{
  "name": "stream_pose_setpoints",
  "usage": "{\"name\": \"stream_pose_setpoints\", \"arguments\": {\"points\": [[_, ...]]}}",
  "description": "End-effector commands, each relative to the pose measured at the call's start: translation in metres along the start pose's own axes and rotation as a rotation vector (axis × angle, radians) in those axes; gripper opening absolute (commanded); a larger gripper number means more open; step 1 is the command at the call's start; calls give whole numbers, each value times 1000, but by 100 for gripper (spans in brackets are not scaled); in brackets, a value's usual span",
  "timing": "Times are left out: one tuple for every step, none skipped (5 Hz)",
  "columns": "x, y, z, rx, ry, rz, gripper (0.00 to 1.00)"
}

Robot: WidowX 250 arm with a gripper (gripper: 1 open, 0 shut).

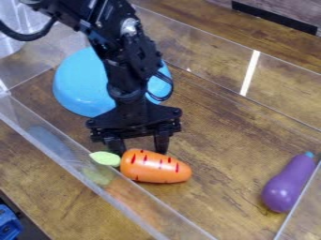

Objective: Move the carrot to the right side

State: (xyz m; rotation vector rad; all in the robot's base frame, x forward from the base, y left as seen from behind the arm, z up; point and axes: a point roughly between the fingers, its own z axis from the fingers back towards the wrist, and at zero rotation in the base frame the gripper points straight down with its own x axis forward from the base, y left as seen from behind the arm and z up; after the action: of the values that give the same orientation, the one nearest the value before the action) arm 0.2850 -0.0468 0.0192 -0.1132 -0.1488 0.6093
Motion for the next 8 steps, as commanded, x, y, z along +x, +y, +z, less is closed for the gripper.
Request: {"name": "stream_pose_setpoints", "arguments": {"points": [[-10, -22, -4, 0, 8, -9, 100], [-16, -38, -6, 3, 7, -10, 100], [-28, -43, -7, 6, 3, -20, 100], [-28, -33, 0, -3, -3, -23, 0], [-17, -28, 0, 2, -14, 19, 0], [-5, -21, 1, 7, -29, 65, 100], [9, -9, 0, 8, -36, 66, 100], [22, 3, -1, 9, -44, 71, 0]]}}
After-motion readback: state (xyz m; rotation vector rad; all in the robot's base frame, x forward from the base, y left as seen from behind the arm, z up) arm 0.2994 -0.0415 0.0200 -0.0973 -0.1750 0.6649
